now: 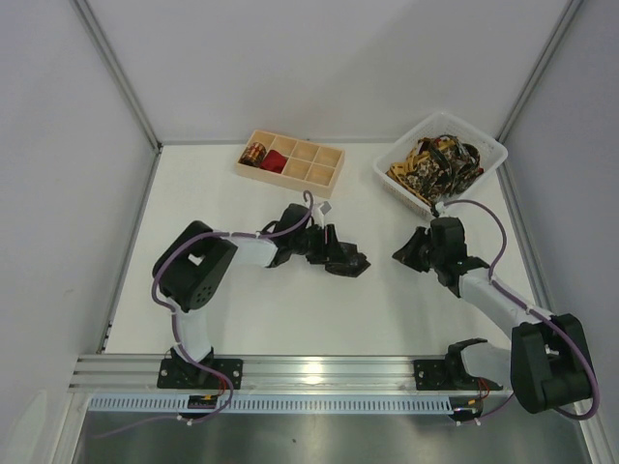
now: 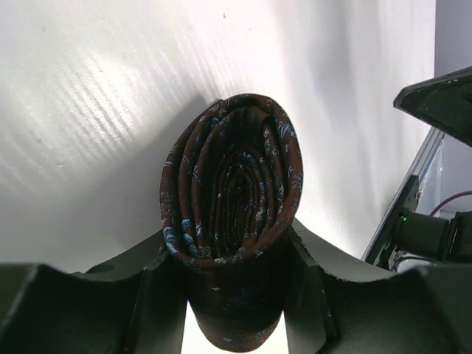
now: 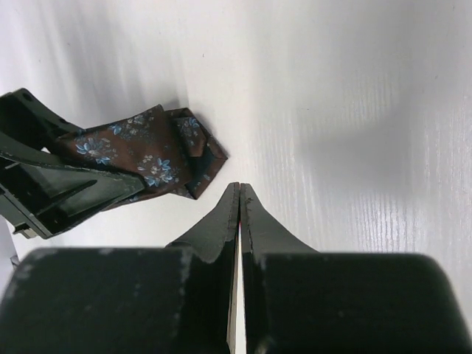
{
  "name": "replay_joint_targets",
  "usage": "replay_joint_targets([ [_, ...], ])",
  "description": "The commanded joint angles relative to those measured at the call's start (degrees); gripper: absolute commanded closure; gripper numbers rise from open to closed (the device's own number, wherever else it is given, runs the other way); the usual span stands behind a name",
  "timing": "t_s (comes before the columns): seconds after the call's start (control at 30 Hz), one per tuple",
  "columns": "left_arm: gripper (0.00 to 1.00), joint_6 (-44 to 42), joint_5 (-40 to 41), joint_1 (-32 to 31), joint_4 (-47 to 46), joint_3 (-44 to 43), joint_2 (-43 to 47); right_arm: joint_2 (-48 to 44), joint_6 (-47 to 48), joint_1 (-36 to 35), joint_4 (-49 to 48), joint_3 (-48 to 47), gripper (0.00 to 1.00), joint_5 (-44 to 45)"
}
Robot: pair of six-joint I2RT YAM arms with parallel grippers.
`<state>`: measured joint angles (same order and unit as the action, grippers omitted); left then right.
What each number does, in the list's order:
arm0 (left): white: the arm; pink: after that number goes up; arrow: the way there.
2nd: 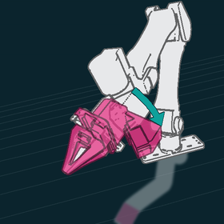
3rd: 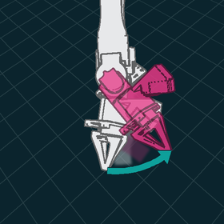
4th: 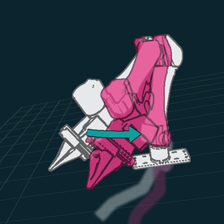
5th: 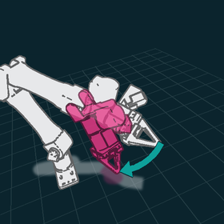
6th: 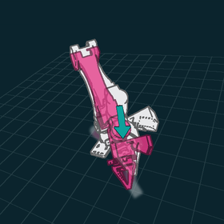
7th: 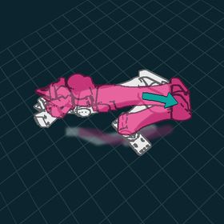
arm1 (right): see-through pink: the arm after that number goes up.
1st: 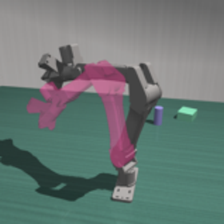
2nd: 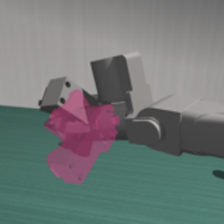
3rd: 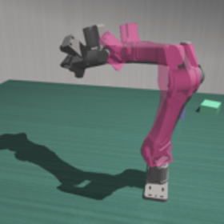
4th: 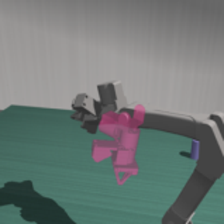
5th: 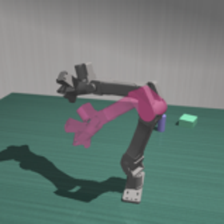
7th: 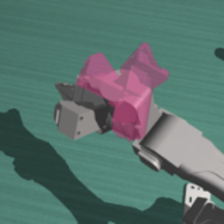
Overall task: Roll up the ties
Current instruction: Place the rolled tie into the container
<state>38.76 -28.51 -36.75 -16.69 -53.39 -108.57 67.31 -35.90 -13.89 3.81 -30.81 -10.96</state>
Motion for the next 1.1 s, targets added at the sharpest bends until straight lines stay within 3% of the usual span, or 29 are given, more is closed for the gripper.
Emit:
replay_joint_targets([
  [0.0,0.81,-6.50,-4.26,1.42,7.36,-3.21,3.28,-1.30,2.68,0.27,1.90,-2.50,0.98,-0.02],
  [0.3,0.81,-17.57,-7.61,5.72,26.58,-19.89,2.76,-1.83,3.38,0.35,2.16,-2.68,0.98,0.33],
  [0.57,0.81,-26.81,-10.77,11.08,44.44,-49.06,-6.99,-1.30,4.17,0.35,2.16,-3.47,0.97,0.59],
  [0.83,0.82,-30.23,-13.15,16.01,55.43,-79.71,-23.84,-0.95,5.05,0.44,2.78,-4.00,0.97,0.59],
  [0.9,0.83,-29.80,-14.63,17.41,56.33,-82.92,-25.72,-1.30,5.58,0.44,3.13,-3.91,0.97,1.03],
  [1.07,0.83,-30.15,-14.56,18.91,53.52,-80.65,-26.51,-0.52,5.75,0.53,2.78,-4.26,0.97,1.21],
])
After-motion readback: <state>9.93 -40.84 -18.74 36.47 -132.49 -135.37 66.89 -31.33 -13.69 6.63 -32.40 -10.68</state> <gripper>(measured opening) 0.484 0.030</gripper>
